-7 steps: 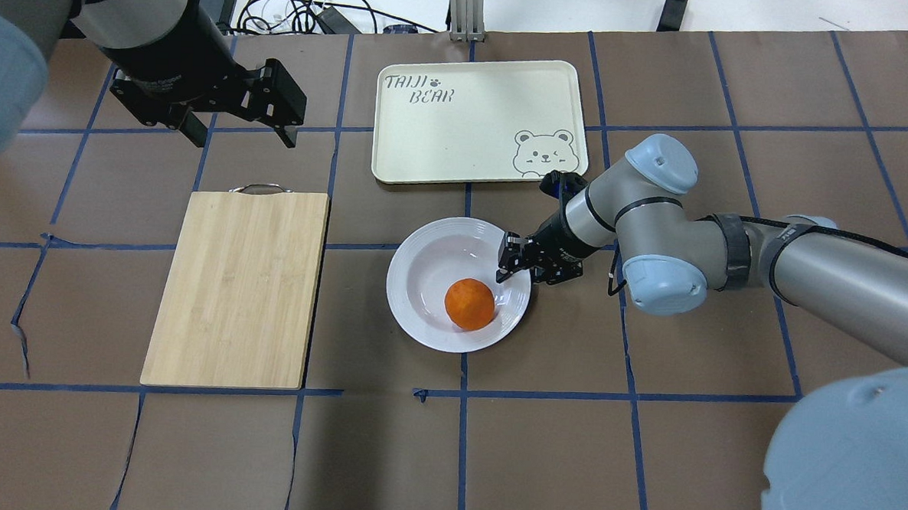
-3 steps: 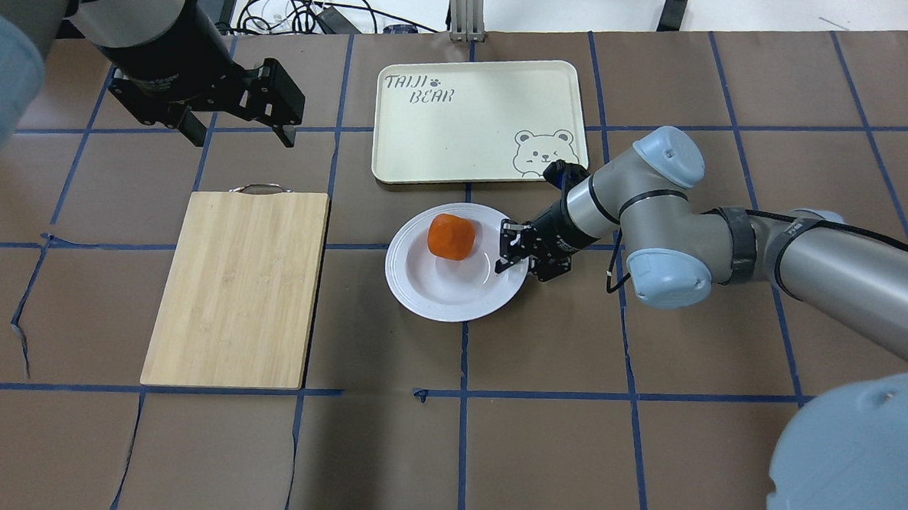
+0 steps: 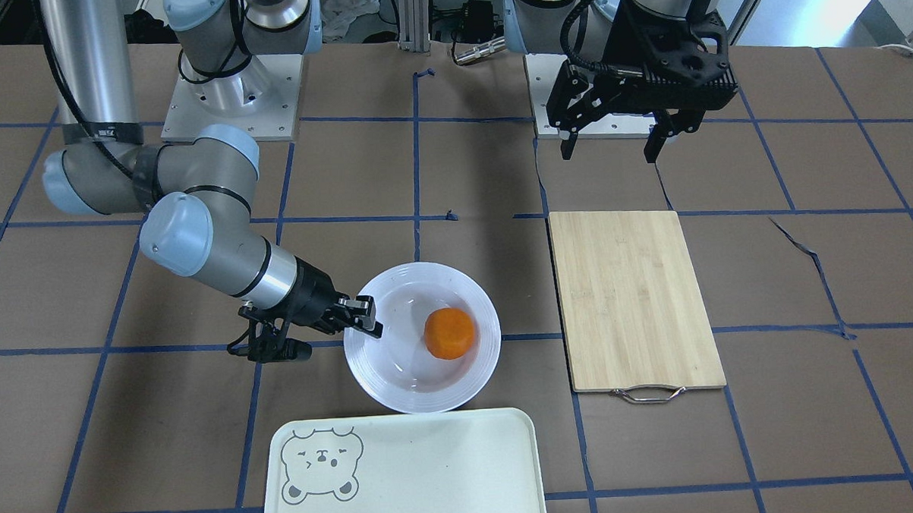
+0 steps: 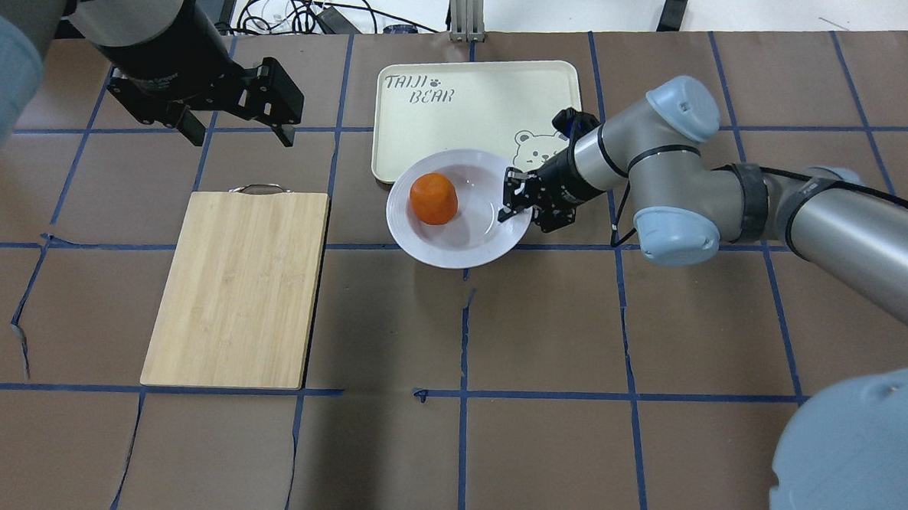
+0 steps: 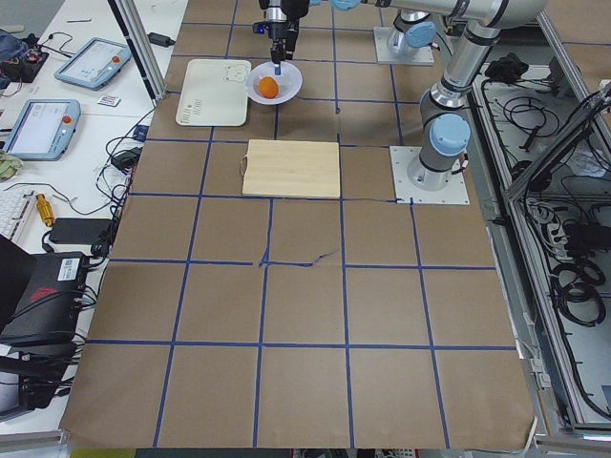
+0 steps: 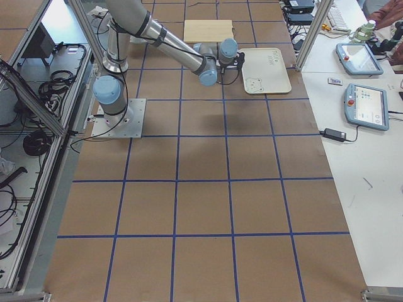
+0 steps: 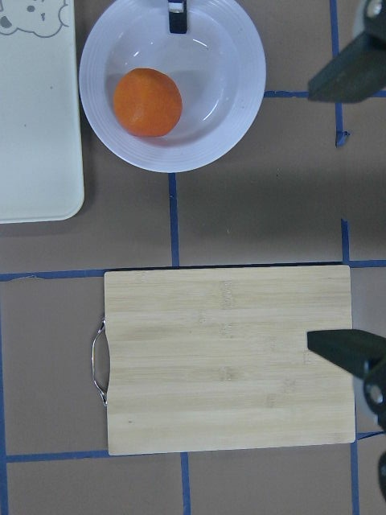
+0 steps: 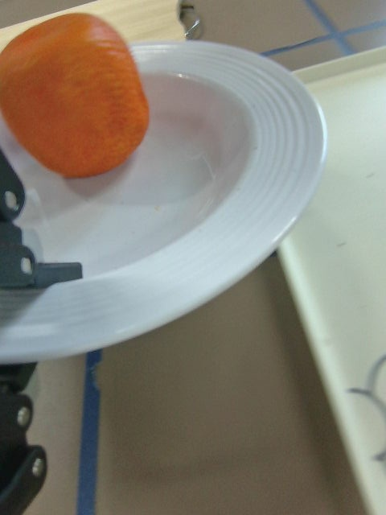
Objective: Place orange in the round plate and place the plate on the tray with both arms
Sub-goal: 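Grip the plate rim with the right gripper and carry it onto the tray, then lower the plate onto the tray, open the right gripper and withdraw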
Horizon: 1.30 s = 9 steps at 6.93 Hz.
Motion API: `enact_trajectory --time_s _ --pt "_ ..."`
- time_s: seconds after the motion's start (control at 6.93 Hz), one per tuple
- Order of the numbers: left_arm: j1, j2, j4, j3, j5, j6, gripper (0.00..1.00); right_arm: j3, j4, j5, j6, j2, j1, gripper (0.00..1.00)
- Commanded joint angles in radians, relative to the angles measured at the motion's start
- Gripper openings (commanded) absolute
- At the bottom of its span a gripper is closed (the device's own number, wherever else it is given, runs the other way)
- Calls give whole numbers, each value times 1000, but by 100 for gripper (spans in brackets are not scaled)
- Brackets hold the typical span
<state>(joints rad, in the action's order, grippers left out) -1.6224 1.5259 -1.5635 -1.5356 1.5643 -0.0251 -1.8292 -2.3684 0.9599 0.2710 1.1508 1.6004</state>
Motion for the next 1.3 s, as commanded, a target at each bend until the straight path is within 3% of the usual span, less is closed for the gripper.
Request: enact_trajectory --time_s 0.0,0.43,0.58,0.72,0.87,1.01,1.15 --pt "-1 -1 -1 0 0 1 100 233 3 5 5 -133 -31 0" --pt "-1 0 0 -4 -1 1 100 468 9 3 16 -340 -65 0" --pt "-1 0 0 -6 -3 1 100 508 9 3 55 -374 -65 0" --pt "-1 0 0 -8 -3 1 100 505 12 0 89 -376 -65 35" --pt "-1 0 0 -8 -3 1 100 507 9 3 89 -382 -65 80" --pt "1 0 0 -8 -3 1 100 505 5 25 89 -384 -65 93" --pt "-1 0 0 -8 -3 1 100 525 2 110 73 -379 -65 100"
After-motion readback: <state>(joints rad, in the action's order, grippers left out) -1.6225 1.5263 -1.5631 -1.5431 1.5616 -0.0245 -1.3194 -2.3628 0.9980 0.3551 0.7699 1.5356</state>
